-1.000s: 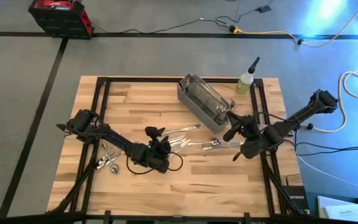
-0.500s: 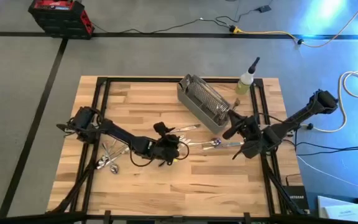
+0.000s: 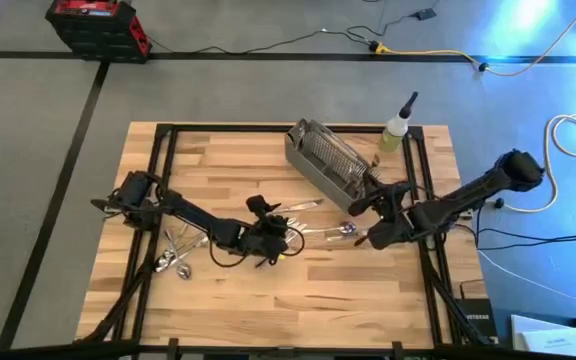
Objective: Sort silverware
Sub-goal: Put the silver fork into the gray silverware organizer
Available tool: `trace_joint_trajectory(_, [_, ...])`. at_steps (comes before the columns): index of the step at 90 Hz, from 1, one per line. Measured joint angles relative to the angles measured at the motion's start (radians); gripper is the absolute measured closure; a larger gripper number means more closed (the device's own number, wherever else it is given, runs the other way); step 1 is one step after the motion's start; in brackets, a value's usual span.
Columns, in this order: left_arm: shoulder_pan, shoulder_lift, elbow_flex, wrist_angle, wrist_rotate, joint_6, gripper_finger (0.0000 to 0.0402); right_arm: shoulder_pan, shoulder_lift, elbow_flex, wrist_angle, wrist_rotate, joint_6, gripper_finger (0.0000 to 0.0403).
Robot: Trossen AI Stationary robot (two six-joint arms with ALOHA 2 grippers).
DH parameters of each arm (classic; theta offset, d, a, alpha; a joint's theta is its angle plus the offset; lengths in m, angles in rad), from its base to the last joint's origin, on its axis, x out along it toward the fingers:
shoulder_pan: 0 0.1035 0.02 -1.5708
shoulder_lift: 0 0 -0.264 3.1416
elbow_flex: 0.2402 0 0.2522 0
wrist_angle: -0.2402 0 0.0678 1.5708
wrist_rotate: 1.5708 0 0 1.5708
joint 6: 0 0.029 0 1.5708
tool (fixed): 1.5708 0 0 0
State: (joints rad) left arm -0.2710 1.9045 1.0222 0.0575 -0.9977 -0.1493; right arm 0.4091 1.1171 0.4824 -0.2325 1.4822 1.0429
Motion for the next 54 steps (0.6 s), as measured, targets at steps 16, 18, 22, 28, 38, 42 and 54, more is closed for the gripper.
trace_joint_trajectory(16, [0.001, 0.0, 0.0, -0.029, -0.013, 0.0, 0.0174, 0.003, 0.013, 0.0, 0.0, -0.008, 0.001, 0.0379])
trace_joint_trajectory(18, [0.001, 0.0, 0.0, -0.03, -0.016, 0.0, 0.0174, 0.003, 0.013, 0.0, 0.0, -0.01, 0.002, 0.0374])
trace_joint_trajectory(22, [0.001, 0.0, 0.0, -0.031, -0.017, -0.005, 0.0174, 0.003, 0.013, 0.0, -0.002, -0.018, 0.001, 0.0362])
trace_joint_trajectory(28, [0.001, 0.0, 0.0, -0.029, -0.018, -0.006, 0.0174, 0.003, 0.013, 0.0, -0.002, -0.019, 0.0, 0.034])
trace_joint_trajectory(38, [0.001, 0.0, 0.0, -0.025, -0.018, -0.001, 0.0174, 0.003, 0.013, 0.0, -0.002, -0.02, -0.001, 0.0299])
trace_joint_trajectory(42, [0.001, 0.0, 0.0, -0.025, -0.018, -0.001, 0.0174, 0.003, 0.013, 0.0, -0.002, -0.02, -0.004, 0.0284])
trace_joint_trajectory(54, [0.001, 0.0, 0.0, -0.026, -0.018, 0.002, 0.0174, 0.003, 0.013, 0.0, -0.002, -0.026, -0.025, 0.0246])
